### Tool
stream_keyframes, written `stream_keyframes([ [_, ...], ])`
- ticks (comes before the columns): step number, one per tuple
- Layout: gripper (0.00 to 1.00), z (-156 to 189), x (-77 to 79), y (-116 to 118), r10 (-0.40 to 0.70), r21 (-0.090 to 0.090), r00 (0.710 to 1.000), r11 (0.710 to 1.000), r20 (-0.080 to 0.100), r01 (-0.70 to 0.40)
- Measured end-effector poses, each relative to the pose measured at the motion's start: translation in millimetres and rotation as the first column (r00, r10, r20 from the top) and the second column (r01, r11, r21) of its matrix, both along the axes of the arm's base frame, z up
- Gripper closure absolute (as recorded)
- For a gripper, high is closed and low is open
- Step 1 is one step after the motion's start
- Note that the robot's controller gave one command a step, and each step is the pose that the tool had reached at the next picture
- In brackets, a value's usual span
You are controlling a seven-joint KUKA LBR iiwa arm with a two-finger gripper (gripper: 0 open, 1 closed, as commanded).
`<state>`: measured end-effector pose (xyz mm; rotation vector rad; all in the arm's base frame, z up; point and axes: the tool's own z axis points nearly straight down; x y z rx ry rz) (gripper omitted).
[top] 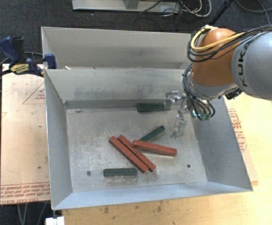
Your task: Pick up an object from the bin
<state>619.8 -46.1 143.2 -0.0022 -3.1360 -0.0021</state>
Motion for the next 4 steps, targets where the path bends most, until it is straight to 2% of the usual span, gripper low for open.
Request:
stream_keyframes([
  [1, 0.0, -68, -24.9, 6, -0.046, 0.001, 0.999, 0.999, 0.0, 0.046],
  [2, 1.0, -64, -21.4, 5, -0.046, 0.0, 0.999, 0.999, 0.011, 0.046],
  [3, 1.0, 72, -10.1, 24, -0.019, 0.0, 1.0, 1.0, 0.018, 0.019],
  [4, 0.0, 67, -11.9, 24, -0.02, -0.001, 1.0, 1.0, 0.009, 0.02],
])
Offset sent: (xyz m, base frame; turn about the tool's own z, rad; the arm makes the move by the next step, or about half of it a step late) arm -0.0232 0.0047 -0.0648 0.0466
